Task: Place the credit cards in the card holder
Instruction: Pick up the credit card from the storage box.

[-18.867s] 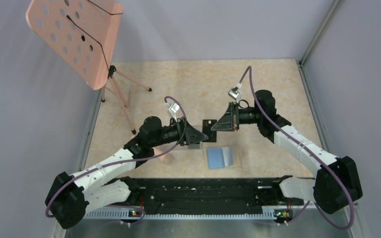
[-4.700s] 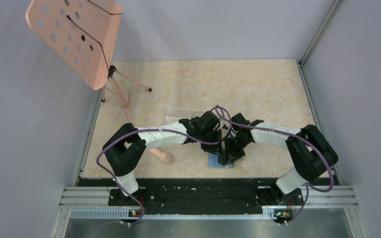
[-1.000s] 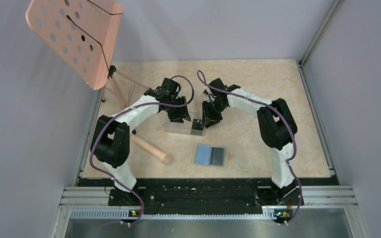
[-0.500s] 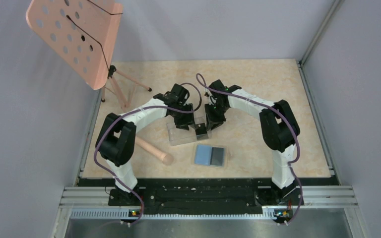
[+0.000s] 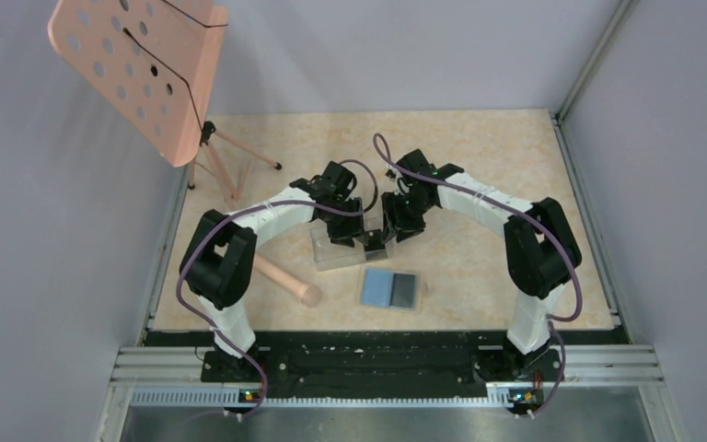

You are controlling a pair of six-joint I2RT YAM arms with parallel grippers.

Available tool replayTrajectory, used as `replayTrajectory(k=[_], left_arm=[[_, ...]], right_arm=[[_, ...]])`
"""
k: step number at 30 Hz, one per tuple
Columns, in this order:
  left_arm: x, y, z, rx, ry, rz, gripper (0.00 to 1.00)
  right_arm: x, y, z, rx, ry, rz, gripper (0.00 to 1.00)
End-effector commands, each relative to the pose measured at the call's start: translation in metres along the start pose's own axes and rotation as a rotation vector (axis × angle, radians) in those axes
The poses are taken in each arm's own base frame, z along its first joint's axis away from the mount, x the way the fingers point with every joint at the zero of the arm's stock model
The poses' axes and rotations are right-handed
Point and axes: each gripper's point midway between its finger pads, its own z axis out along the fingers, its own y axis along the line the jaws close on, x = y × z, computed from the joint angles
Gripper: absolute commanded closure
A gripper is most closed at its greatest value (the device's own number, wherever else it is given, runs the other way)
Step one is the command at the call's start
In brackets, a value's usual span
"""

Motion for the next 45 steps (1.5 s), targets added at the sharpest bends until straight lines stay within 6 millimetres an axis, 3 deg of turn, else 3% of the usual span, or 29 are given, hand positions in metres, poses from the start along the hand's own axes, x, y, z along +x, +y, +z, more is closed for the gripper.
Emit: replayTrajectory(k=[1,10,19,27,36,41,45], left_arm=[[-0.001,-0.001,0.013,0.0,-0.002,-0.006,0.54],[0.001,-0.008,0.035,-0.008,0.017,-0.014,0.55],[-0.005,-0.01,0.039,-0.034,0.007,-0.003,0.57],[-0.004,-0.006,0.036,-0.058,-0.003,0.008,0.6],[-0.003,-0.012,0.035,-0.061,-0.007,0.031,0.78],[-0.003,-0.017,0.028,-0.059,-0.022,0.047,0.97],[-0.004,-0.024,0.024,-0.045,-0.033,0.055,1.0]], right_arm=[[-0.013,0.022,-0.014,-0.075,-0.089,-0.032,0.54],[-0.008,0.021,-0.005,-0.111,-0.071,-0.011,0.53],[0.001,0.053,-0.015,-0.307,-0.082,0.007,0.55],[0.011,0.067,-0.022,-0.418,-0.095,0.027,0.56],[0.001,0.039,-0.023,-0.237,-0.145,0.028,0.57],[0.005,0.034,-0.014,-0.222,-0.118,0.025,0.62],[0.007,0.033,-0.013,-0.224,-0.112,0.019,0.67]])
